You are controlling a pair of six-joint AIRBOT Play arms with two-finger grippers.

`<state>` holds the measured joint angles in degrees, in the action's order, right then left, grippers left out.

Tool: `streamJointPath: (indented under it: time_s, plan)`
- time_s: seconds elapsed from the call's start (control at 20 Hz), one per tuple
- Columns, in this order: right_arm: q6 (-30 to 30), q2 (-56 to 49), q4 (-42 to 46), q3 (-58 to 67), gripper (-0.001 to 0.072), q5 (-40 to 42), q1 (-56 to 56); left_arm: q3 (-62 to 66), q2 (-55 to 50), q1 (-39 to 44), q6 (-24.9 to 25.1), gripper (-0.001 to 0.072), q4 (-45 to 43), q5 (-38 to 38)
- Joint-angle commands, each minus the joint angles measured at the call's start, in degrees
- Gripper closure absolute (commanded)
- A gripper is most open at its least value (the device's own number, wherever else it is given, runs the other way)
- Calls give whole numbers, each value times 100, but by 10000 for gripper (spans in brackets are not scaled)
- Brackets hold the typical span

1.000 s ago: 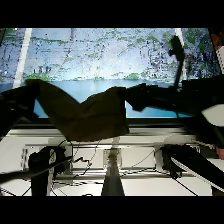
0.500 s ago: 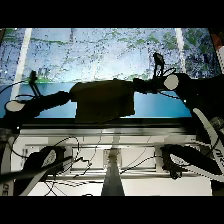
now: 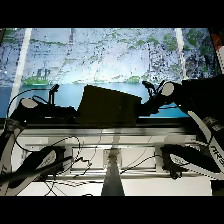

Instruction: Fold the clothes and pants, and hang the long-sleeved shirts on hangers.

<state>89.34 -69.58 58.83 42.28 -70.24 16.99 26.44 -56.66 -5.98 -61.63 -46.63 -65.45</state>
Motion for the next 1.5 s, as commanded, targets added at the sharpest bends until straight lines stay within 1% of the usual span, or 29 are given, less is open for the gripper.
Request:
streamJointPath:
  time_s: [0.0,0.05,0.1,0.15,0.2,0.4,0.5,0.6,0.65,0.75,0.9,1.05,1.1,1.15,1.2,1.25,1.3,1.4,1.45]
  plan:
    - [-199,-7,-131,-413,318,468,-4,-4,31,20,-98,635,-221,72]
    - [-199,-7,70,-409,34,693,-7,-4,28,28,-98,476,-221,96]
    - [-195,-7,199,-407,8,824,-11,-7,28,31,-96,241,-227,94]
    - [-164,-7,275,-407,8,890,-11,-7,26,37,-94,174,-227,96]
    - [-94,-7,291,-407,8,1001,-11,-7,26,39,-94,174,-227,144]
    - [614,-11,59,-407,11,1720,-44,-7,26,39,-96,174,-225,372]
    - [619,-11,-83,-407,28,1659,-258,-7,26,39,-96,175,-227,374]
    - [614,-24,-92,-407,29,1410,-619,-7,26,42,-94,174,-229,433]
    - [564,-68,-251,-409,32,1403,-787,-9,26,39,-94,175,-232,514]
    - [243,-291,-822,-409,116,1370,-879,-9,26,39,-96,174,-238,706]
    - [-345,-896,-1740,-409,120,1379,-503,-11,26,42,-96,175,-313,802]
    - [-413,-1248,-2039,-407,125,1943,109,-11,26,42,-98,175,-308,780]
    - [-557,-1241,-2046,-387,214,2138,260,-11,26,42,-98,175,-306,780]
    - [-682,-1226,-2020,-310,484,2131,334,-9,26,42,-98,175,-306,782]
    - [-780,-1176,-1967,-195,659,2076,348,-9,26,42,-96,175,-308,785]
    - [-868,-1110,-1856,-44,668,2002,323,-4,28,39,-94,175,-308,787]
    - [-914,-990,-1565,177,668,1943,262,9,35,37,-96,175,-310,789]
    - [-876,-660,-741,721,668,1816,35,188,42,33,-94,181,-308,782]
    - [-636,-461,-236,1023,668,1735,-133,365,42,33,-96,181,-310,782]
